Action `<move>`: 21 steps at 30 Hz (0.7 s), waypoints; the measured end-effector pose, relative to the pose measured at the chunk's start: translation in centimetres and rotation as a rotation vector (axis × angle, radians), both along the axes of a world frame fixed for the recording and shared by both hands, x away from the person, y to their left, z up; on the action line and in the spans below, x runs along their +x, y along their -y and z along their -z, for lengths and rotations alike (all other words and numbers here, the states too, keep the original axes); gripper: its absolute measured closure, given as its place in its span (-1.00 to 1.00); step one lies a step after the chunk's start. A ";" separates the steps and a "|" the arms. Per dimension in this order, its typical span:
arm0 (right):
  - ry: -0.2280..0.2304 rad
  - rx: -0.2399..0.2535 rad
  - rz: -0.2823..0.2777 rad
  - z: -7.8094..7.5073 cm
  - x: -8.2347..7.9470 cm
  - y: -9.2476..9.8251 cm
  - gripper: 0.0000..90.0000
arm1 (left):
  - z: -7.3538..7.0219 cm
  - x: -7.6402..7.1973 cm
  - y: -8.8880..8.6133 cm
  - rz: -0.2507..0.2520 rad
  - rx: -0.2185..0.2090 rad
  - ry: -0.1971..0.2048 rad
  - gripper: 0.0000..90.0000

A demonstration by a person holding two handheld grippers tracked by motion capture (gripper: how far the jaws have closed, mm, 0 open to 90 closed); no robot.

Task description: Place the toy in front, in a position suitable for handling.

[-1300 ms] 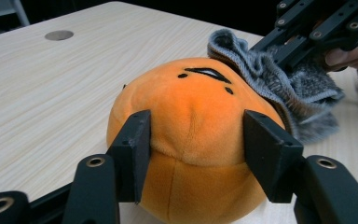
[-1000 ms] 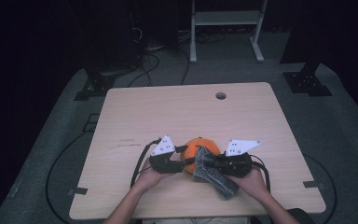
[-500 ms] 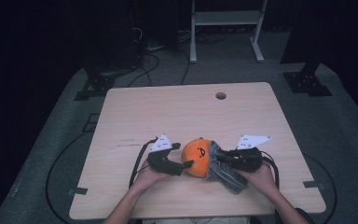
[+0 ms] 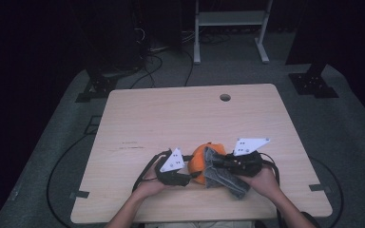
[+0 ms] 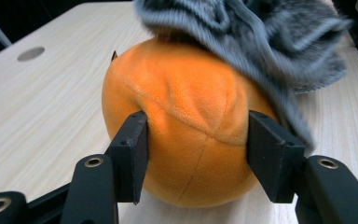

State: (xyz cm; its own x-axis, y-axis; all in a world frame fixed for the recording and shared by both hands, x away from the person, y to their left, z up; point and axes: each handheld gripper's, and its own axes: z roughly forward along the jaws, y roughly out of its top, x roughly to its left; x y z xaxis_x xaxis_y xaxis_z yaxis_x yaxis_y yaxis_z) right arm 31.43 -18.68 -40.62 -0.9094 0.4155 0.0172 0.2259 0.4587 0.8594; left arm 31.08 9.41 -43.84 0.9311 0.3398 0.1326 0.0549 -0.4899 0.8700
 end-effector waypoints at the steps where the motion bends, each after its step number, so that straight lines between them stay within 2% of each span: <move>1: -0.011 0.003 0.022 0.3 0.2 0.6 0.73 | 0.0 0.1 -0.1 0.001 -0.006 -0.011 -0.05; 2: -0.024 0.003 0.039 0.7 0.3 1.2 0.73 | 0.0 0.3 -0.1 -0.003 -0.024 -0.035 -0.11; 5: -0.046 0.025 0.068 1.2 0.3 2.0 0.73 | -0.4 1.2 0.0 -0.046 -0.112 -0.171 -0.51; 6: -0.051 0.029 0.060 1.3 0.1 1.9 0.73 | -0.4 1.4 0.1 -0.056 -0.139 -0.209 -0.55; 7: -0.050 0.028 0.045 1.4 -0.1 1.7 0.73 | -0.3 1.5 0.2 -0.067 -0.153 -0.230 -0.53; 9: -0.028 0.005 0.037 1.4 -0.6 1.3 0.73 | -0.2 1.4 0.2 -0.074 -0.144 -0.206 -0.31; 11: -0.038 0.015 0.028 0.8 -0.6 1.5 0.73 | -0.2 0.9 0.4 -0.068 -0.117 -0.147 -0.18; 14: -0.019 0.052 -0.018 -0.9 -1.0 1.0 0.73 | -0.4 0.1 0.9 -0.019 -0.069 -0.057 -0.10; 16: 0.019 0.016 -0.051 -1.8 -1.1 -0.1 0.73 | -0.4 -0.3 1.2 0.012 -0.040 -0.004 -0.07; 18: 0.025 -0.031 -0.067 -2.1 -0.7 -1.0 0.73 | -0.3 -0.5 1.0 0.020 -0.019 0.011 -0.05; 21: -0.020 -0.032 -0.060 -1.2 0.3 -0.7 0.73 | -0.1 -0.3 0.4 0.014 -0.028 -0.024 -0.08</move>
State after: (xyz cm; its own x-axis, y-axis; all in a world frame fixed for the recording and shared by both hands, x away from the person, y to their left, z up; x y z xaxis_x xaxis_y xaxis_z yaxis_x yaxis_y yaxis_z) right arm 31.68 -17.94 -39.45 -0.9325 0.3605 0.0236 0.2142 0.4992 0.8396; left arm 30.82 9.03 -43.75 0.9385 0.3303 0.1005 0.0696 -0.4662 0.8819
